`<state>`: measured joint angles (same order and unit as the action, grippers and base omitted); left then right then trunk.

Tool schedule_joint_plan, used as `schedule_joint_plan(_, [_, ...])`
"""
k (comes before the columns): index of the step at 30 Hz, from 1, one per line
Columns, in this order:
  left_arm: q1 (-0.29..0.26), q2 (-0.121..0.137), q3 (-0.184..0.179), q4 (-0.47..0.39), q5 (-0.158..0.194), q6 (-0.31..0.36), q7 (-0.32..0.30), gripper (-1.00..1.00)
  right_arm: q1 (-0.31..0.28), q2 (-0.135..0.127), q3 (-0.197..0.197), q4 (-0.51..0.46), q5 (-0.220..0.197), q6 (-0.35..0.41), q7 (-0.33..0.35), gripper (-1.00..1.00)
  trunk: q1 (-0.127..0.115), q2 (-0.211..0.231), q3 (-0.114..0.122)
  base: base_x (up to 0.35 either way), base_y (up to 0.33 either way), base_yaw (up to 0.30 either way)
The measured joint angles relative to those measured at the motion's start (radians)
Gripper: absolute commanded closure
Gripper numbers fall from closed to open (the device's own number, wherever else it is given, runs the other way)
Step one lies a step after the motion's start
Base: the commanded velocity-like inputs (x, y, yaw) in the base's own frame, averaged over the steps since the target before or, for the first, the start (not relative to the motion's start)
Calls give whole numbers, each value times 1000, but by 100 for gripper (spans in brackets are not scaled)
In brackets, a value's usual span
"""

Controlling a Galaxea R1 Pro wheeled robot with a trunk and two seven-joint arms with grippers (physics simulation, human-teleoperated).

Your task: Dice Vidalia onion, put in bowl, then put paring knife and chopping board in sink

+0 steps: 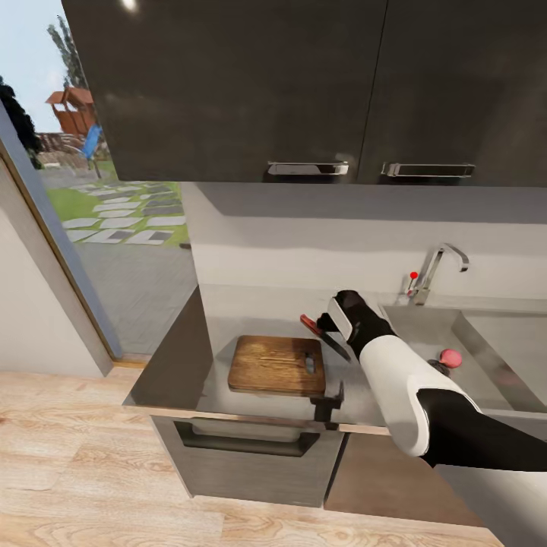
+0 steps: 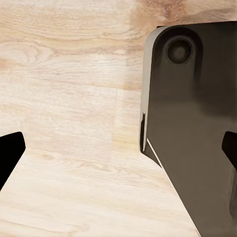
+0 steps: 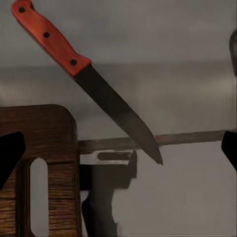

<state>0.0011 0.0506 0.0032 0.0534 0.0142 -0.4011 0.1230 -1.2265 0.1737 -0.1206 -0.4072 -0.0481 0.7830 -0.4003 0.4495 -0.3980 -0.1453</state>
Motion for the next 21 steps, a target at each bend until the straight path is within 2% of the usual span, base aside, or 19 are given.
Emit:
schedule_joint_plan(5, [0, 0, 0, 0, 0, 0, 0, -100, 0, 0, 1, -18, -2, 22, -1, -100, 0, 0, 0, -239, 0, 0])
schedule_joint_plan(21, [0, 0, 0, 3, 0, 0, 0, -100, 0, 0, 1, -16, -4, 21, 6, -100, 1, 0, 0, -330, 0, 0])
